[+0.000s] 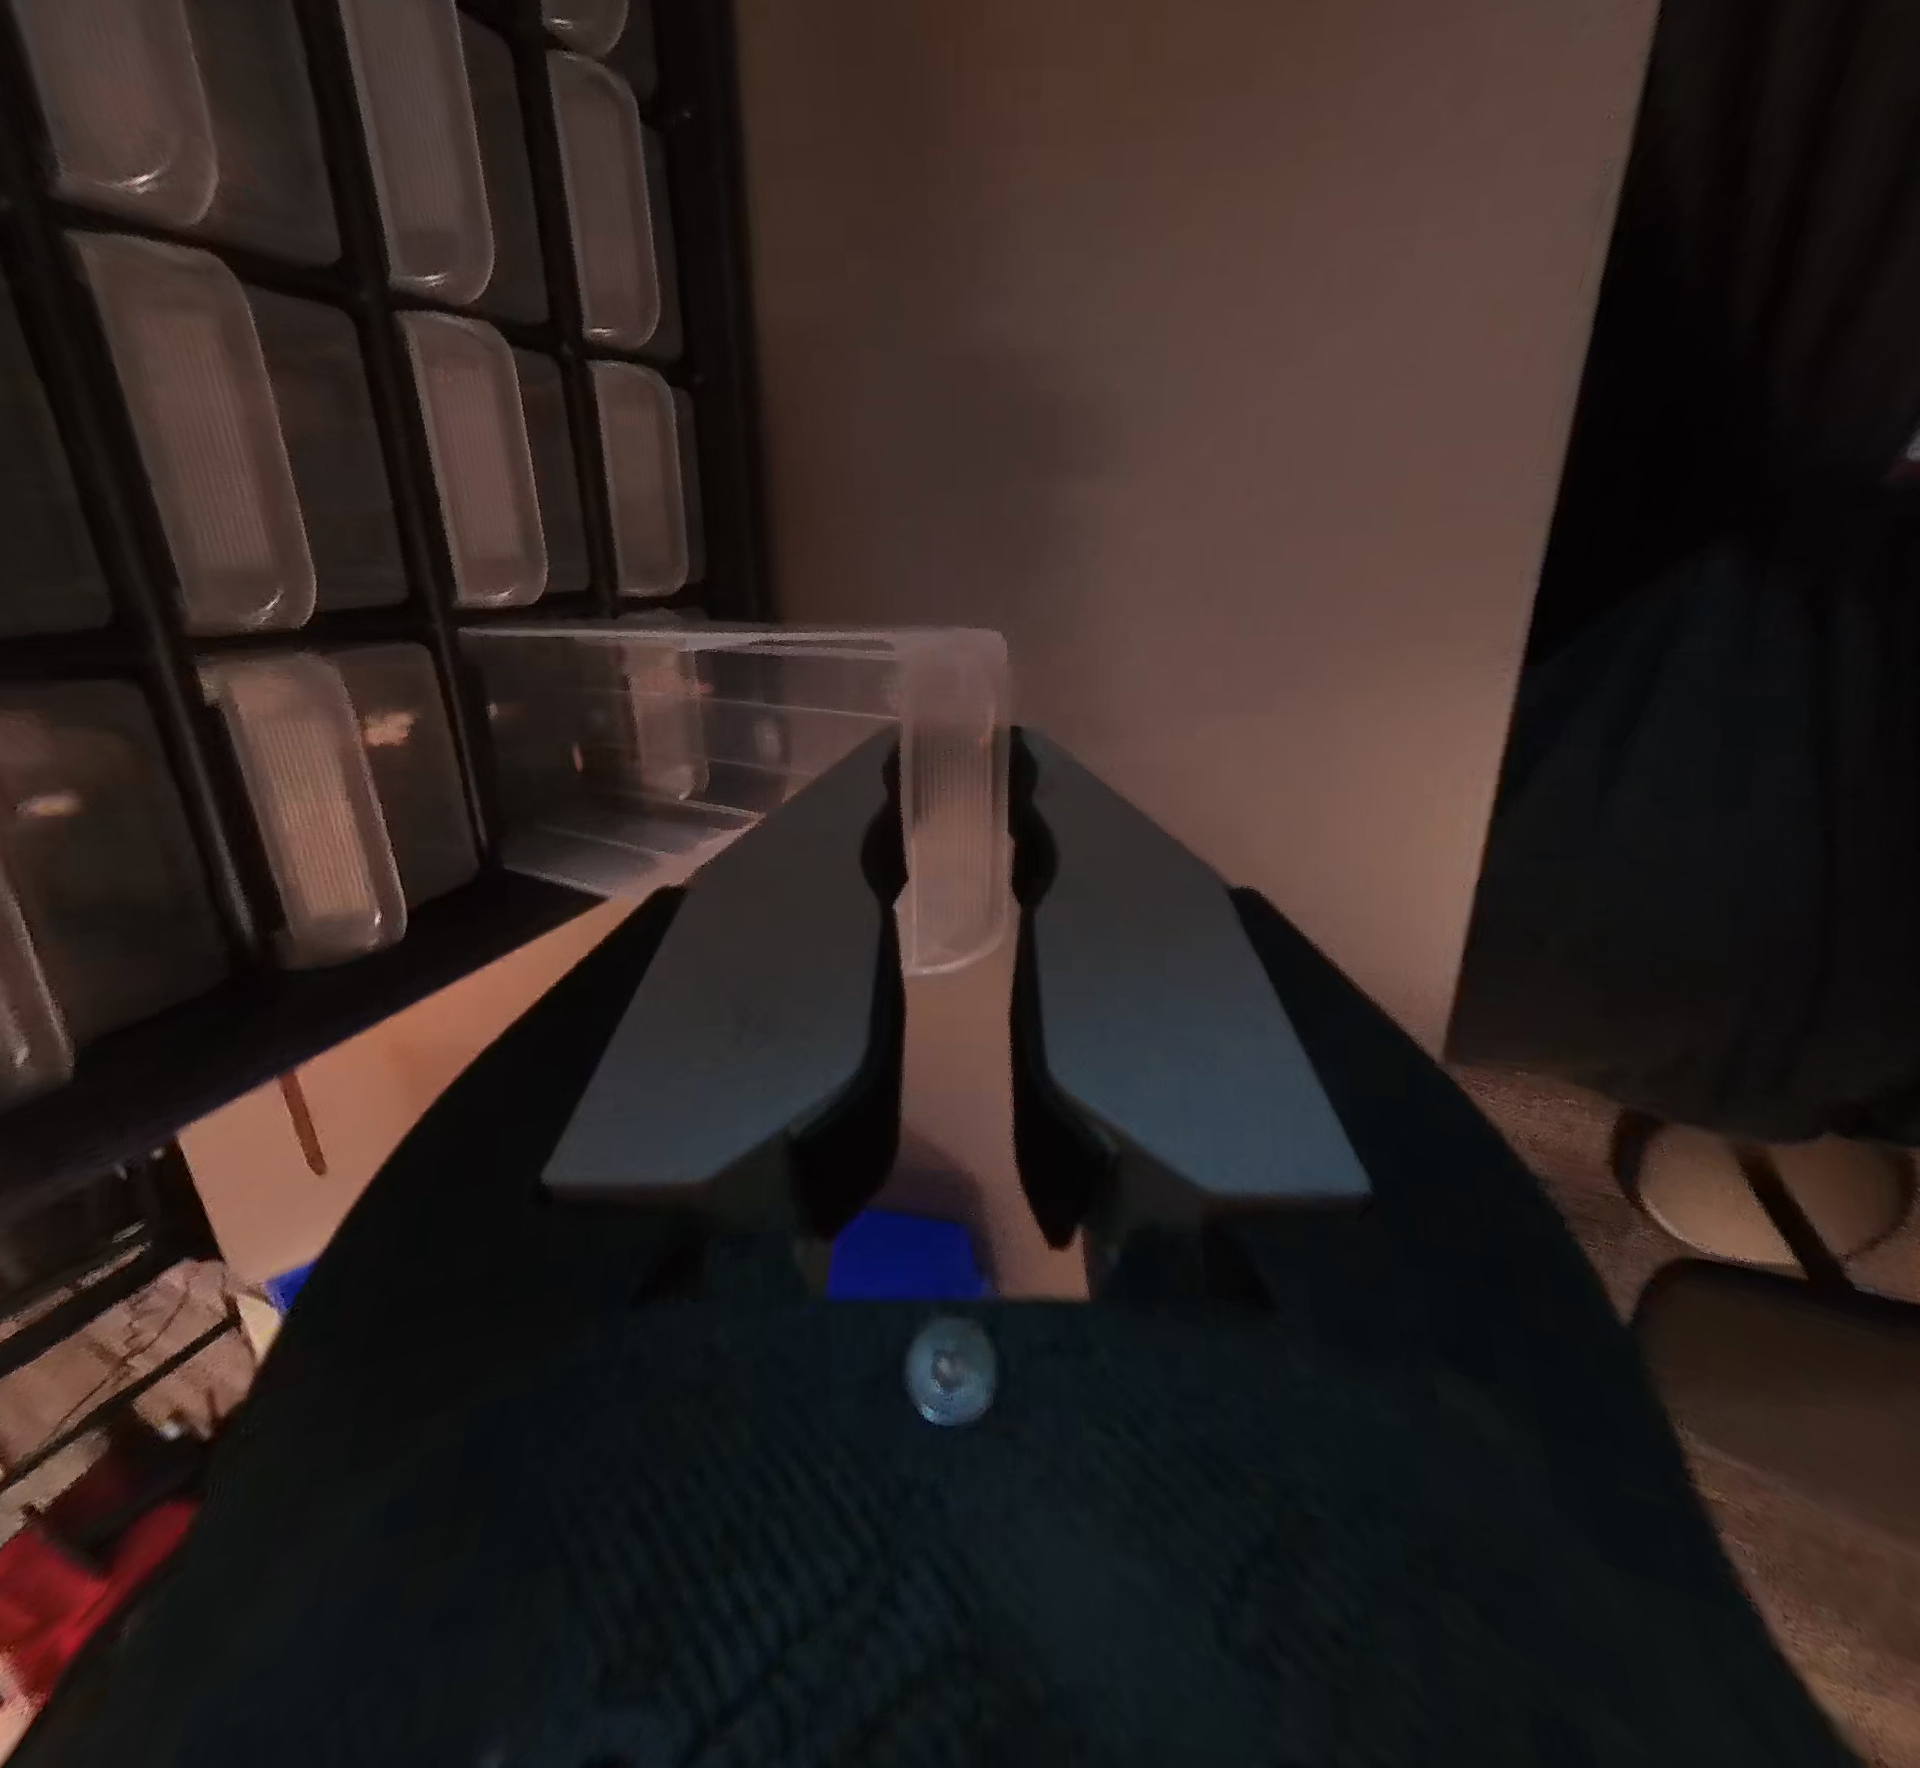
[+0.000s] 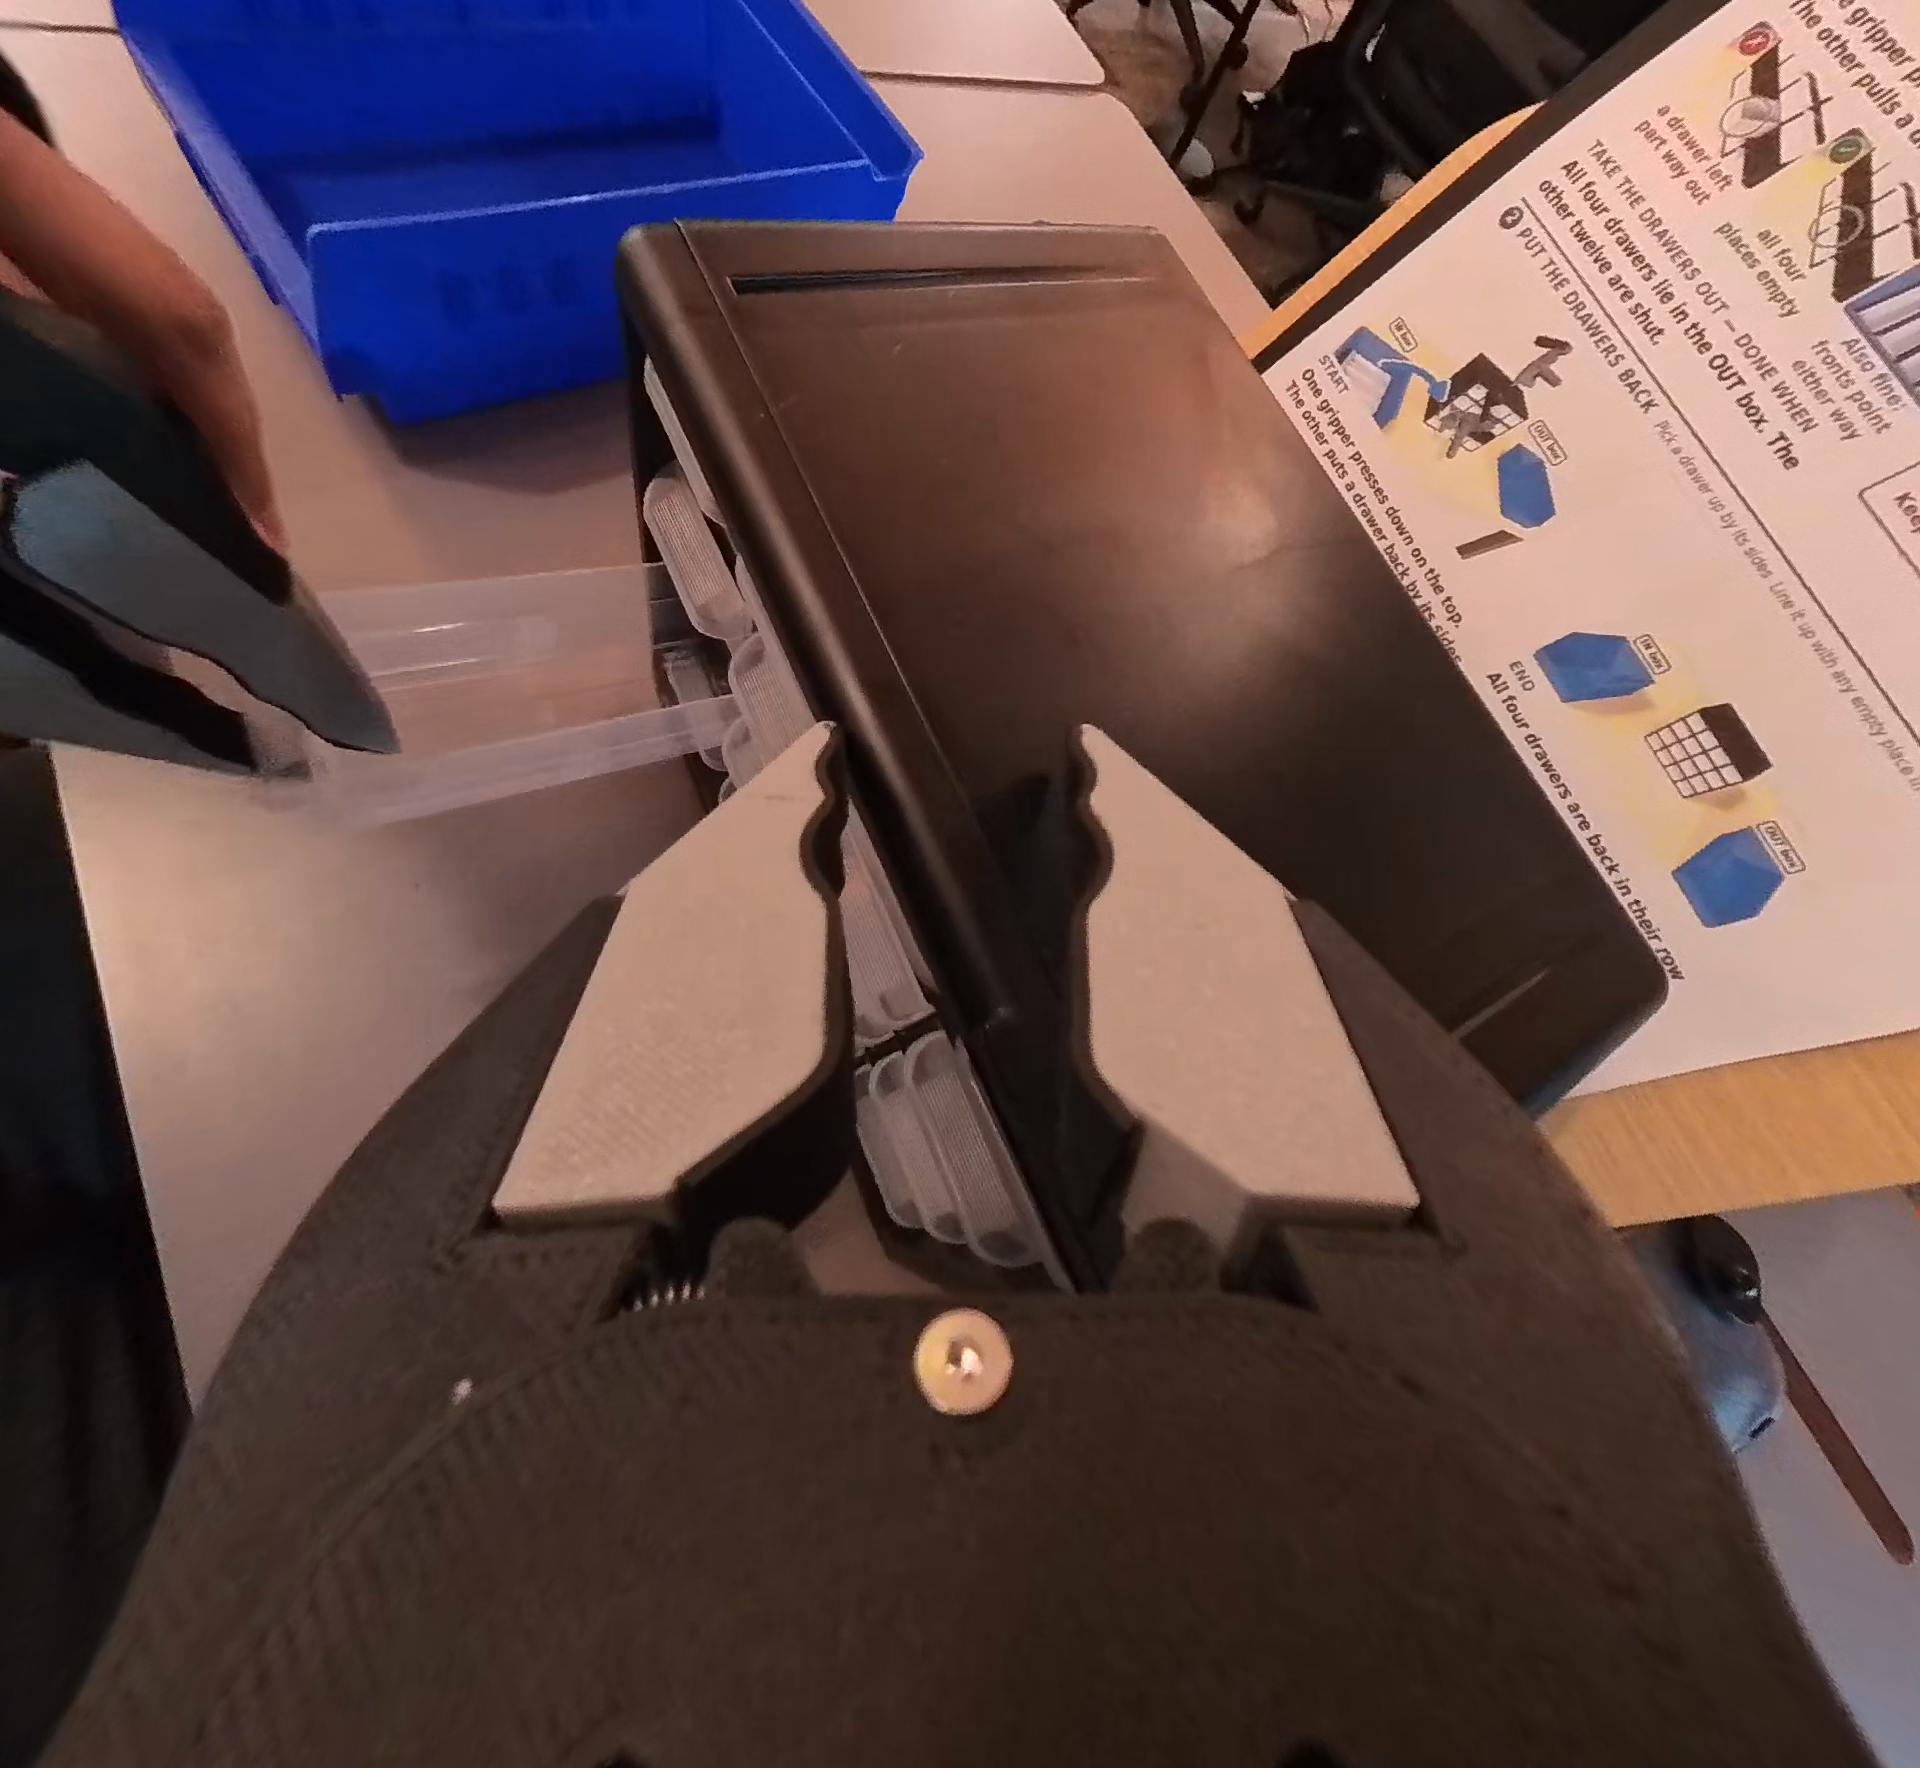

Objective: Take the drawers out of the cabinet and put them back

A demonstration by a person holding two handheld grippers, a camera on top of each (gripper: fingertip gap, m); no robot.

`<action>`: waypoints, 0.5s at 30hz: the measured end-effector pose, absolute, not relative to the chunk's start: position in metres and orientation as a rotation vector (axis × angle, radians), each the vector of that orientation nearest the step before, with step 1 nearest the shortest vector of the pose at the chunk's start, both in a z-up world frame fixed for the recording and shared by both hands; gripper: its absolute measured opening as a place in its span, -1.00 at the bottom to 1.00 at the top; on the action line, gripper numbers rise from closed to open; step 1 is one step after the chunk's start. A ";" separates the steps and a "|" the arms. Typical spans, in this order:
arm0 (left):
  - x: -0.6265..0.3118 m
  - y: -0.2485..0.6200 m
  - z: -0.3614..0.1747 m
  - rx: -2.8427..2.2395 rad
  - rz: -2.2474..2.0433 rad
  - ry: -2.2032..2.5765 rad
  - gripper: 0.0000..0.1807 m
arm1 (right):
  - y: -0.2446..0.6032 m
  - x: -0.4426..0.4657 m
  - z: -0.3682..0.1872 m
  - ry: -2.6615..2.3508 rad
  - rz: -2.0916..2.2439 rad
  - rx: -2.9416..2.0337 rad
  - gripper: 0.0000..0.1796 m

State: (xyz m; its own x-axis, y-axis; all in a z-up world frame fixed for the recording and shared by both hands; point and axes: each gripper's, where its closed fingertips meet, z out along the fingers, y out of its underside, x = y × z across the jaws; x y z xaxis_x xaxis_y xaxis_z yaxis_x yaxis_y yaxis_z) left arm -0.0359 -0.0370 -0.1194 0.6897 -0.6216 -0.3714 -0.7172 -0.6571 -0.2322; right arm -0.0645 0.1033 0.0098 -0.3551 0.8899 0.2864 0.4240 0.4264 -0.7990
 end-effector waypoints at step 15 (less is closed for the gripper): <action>-0.116 0.001 -0.135 -2.539 0.599 0.784 -0.78 | 0.119 -0.064 0.018 -1.859 0.825 -1.086 -0.94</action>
